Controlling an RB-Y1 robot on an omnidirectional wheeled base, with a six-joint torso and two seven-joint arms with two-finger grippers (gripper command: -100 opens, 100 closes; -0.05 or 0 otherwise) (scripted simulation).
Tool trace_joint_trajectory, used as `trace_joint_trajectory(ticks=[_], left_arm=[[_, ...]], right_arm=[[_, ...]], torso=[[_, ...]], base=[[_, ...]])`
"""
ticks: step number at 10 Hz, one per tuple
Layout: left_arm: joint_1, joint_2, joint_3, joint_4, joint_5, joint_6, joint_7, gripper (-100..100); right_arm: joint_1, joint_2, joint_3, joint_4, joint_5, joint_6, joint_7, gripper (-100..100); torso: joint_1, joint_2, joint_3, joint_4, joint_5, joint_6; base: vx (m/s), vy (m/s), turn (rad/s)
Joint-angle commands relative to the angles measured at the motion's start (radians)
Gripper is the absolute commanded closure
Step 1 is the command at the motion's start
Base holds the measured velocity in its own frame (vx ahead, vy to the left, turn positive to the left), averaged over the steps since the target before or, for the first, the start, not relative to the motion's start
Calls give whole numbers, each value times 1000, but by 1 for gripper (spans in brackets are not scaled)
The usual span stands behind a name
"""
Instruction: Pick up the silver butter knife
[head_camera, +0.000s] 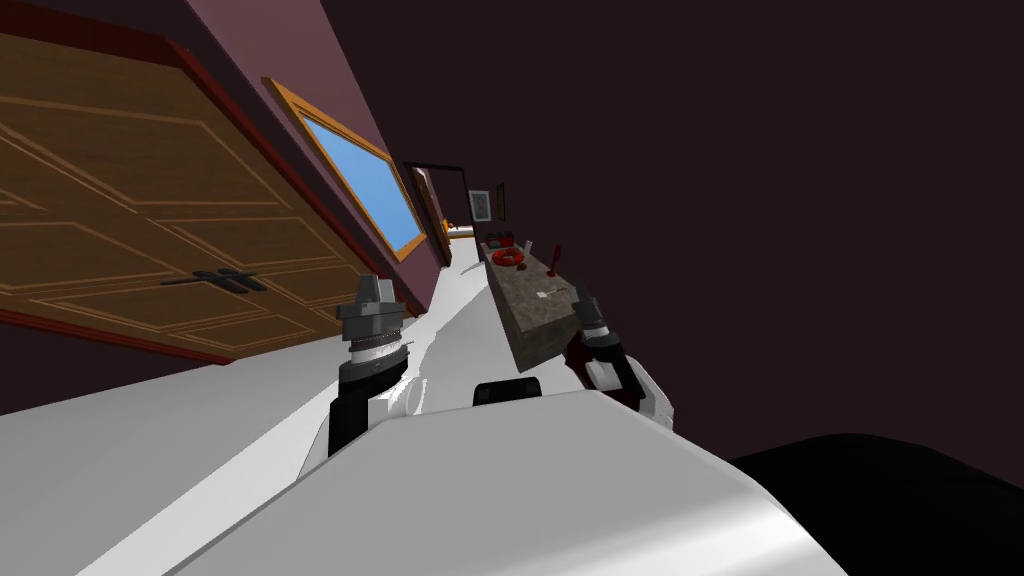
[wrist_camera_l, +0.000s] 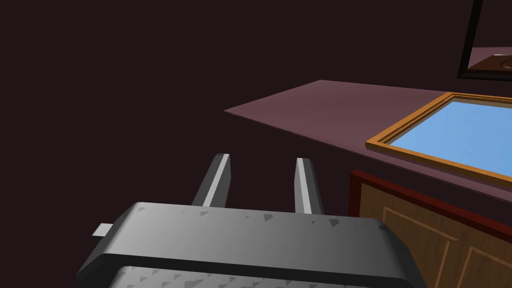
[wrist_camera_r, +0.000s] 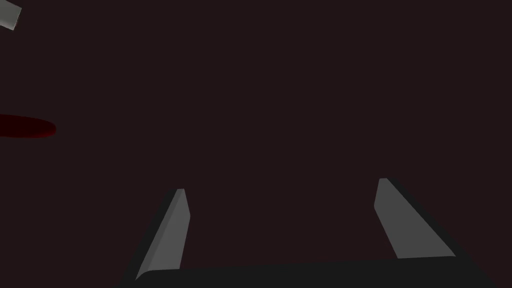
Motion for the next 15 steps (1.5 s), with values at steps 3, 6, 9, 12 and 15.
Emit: trace_joint_trajectory(ticks=[3, 6, 9, 12, 15], left_arm=[[0, 0, 0, 0, 0, 0, 0, 0], [0, 0, 0, 0, 0, 0, 0, 0], [0, 0, 0, 0, 0, 0, 0, 0], [0, 0, 0, 0, 0, 0, 0, 0], [0, 0, 0, 0, 0, 0, 0, 0]], right_arm=[[4, -97, 1, 72, -12, 39, -6, -100], [4, -162, 1, 107, -18, 60, -9, -100], [4, -248, 3, 178, -30, 104, -17, -100], [4, -322, 6, 212, -36, 127, -22, -100], [5, -411, 15, 277, -45, 174, -32, -100]], torso=[[0, 0, 0, 0, 0, 0], [2, 0, 0, 0, 0, 0], [1, 0, 0, 0, 0, 0], [1, 0, 0, 0, 0, 0], [1, -1, -1, 0, 0, 0]], base=[[-25, 51, 65], [-12, 64, 53], [-20, 62, 78], [-14, 56, 61], [-1, 59, 84]])
